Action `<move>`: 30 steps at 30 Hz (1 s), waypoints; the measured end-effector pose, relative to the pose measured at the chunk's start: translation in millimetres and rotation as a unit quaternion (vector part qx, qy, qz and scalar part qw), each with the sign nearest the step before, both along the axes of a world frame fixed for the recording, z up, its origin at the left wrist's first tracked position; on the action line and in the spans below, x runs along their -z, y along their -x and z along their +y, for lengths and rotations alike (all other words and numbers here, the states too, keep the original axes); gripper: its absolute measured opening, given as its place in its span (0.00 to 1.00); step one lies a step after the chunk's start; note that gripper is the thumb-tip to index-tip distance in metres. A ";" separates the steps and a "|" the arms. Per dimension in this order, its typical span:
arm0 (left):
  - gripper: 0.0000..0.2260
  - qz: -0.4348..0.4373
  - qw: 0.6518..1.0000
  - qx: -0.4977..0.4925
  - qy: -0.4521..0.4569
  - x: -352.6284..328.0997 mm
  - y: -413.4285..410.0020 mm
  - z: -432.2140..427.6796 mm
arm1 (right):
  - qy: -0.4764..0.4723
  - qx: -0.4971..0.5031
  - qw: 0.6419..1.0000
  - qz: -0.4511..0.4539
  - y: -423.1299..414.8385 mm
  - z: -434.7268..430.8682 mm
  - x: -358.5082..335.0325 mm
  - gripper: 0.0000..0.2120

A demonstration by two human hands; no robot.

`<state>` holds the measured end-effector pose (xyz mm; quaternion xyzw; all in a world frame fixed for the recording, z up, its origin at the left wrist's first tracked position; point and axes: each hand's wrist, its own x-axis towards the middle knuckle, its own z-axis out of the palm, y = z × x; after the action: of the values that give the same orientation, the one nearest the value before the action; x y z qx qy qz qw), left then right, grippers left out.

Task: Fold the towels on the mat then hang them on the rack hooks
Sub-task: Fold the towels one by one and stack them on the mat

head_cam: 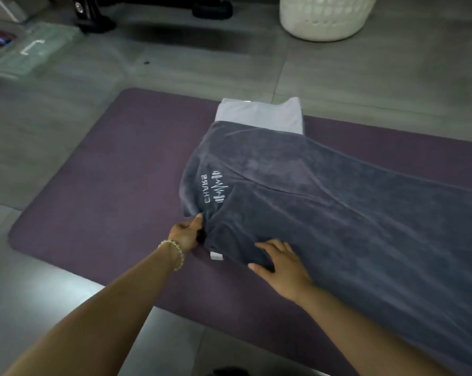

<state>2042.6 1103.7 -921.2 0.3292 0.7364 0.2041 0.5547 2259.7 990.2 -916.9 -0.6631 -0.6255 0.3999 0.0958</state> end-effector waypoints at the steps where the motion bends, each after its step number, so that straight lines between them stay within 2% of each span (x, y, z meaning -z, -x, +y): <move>1: 0.17 -0.021 1.000 -0.001 0.001 0.6 -2.1 3.4 | -0.006 0.012 1.000 0.005 4.3 3.2 1.1 0.30; 4: 0.15 -0.027 0.999 -0.016 0.021 -2.4 -8.9 12.9 | -0.005 0.028 0.999 0.027 19.2 15.6 -0.1 0.27; 7: 0.16 -0.037 0.999 -0.023 0.010 2.1 -6.7 20.6 | -0.009 0.101 0.992 0.078 36.0 30.2 -1.8 0.27; 11: 0.17 -0.130 0.989 -0.068 0.015 -5.4 -1.5 16.0 | -0.004 0.173 0.964 0.201 55.8 48.7 -2.6 0.25; 14: 0.16 -0.039 0.992 -0.091 -0.074 -10.4 28.7 17.1 | -0.004 0.200 0.952 0.230 65.5 56.5 -1.7 0.23; 16: 0.15 0.045 0.985 -0.087 -0.142 -13.4 59.2 18.6 | -0.018 0.190 0.956 0.221 69.2 55.4 -2.5 0.21; 18: 0.16 0.105 0.979 -0.072 -0.157 -11.3 87.9 16.7 | -0.037 0.136 0.973 0.182 72.6 50.0 0.1 0.19; 23: 0.20 0.087 0.984 -0.126 -0.090 4.4 116.2 2.1 | -0.016 -0.041 0.997 0.065 81.4 38.3 9.0 0.19; 25: 0.18 0.094 0.985 -0.081 -0.118 4.8 107.7 -10.4 | -0.063 -0.087 0.994 0.020 78.3 37.3 7.9 0.17; 27: 0.15 0.130 0.976 0.009 -0.174 4.7 96.1 -23.9 | -0.125 -0.072 0.990 0.011 72.4 35.3 3.2 0.11; 30: 0.14 0.176 0.952 0.154 -0.198 8.0 82.0 -34.2 | -0.103 -0.039 0.994 0.005 59.6 26.7 1.7 0.09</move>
<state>1960.5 1069.5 -929.2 0.5726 0.7074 0.1971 0.3645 2200.1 1016.9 -918.7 -0.6230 -0.6882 0.3398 0.1509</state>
